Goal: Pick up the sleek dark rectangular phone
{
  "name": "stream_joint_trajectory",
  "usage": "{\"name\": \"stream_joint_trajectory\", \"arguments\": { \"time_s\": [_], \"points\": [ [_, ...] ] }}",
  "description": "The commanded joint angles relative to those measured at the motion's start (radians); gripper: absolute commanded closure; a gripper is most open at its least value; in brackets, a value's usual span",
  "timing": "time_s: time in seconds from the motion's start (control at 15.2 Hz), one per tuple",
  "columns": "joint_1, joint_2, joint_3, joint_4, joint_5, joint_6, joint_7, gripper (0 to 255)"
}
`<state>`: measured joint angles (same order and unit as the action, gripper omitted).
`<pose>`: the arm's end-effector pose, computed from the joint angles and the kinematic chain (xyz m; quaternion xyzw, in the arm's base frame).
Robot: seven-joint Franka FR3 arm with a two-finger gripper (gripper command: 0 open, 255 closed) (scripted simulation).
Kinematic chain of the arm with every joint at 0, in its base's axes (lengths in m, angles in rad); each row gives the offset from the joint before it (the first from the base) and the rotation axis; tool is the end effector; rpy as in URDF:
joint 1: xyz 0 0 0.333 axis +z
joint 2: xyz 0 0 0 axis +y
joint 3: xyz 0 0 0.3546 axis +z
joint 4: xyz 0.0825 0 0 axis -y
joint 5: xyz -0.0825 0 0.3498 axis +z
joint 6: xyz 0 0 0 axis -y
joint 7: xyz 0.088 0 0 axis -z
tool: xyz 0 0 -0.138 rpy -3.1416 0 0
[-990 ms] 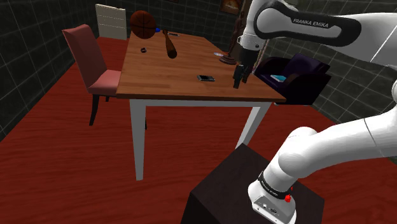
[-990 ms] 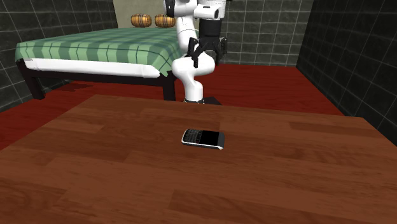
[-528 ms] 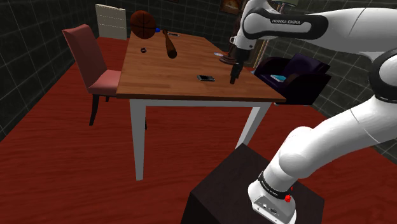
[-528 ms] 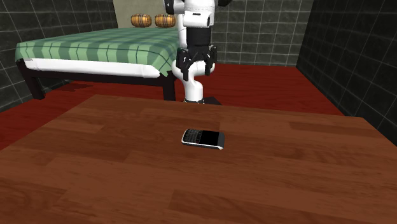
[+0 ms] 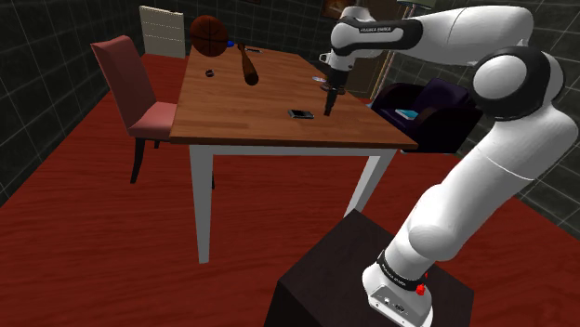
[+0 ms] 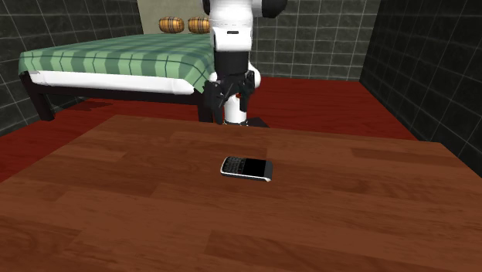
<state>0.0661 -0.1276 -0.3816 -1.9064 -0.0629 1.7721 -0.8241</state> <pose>0.4561 -0.1666 0.5603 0.9657 0.2594 -0.0103 0.0018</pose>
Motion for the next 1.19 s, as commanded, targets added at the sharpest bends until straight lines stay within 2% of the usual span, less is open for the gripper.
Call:
{"name": "stream_joint_trajectory", "arguments": {
  "time_s": [0.0, 0.46, 1.06, 1.12],
  "points": [
    [-0.003, 0.078, -0.023, 0.063, 0.034, 0.015, -0.097, 0],
    [-0.058, 0.382, -0.034, 0.375, 0.181, -0.016, -0.372, 0],
    [-0.055, 0.387, -0.029, 0.28, 0.185, 0.084, -0.377, 0],
    [-0.056, 0.389, -0.029, 0.284, 0.186, 0.082, -0.378, 255]
  ]
}}
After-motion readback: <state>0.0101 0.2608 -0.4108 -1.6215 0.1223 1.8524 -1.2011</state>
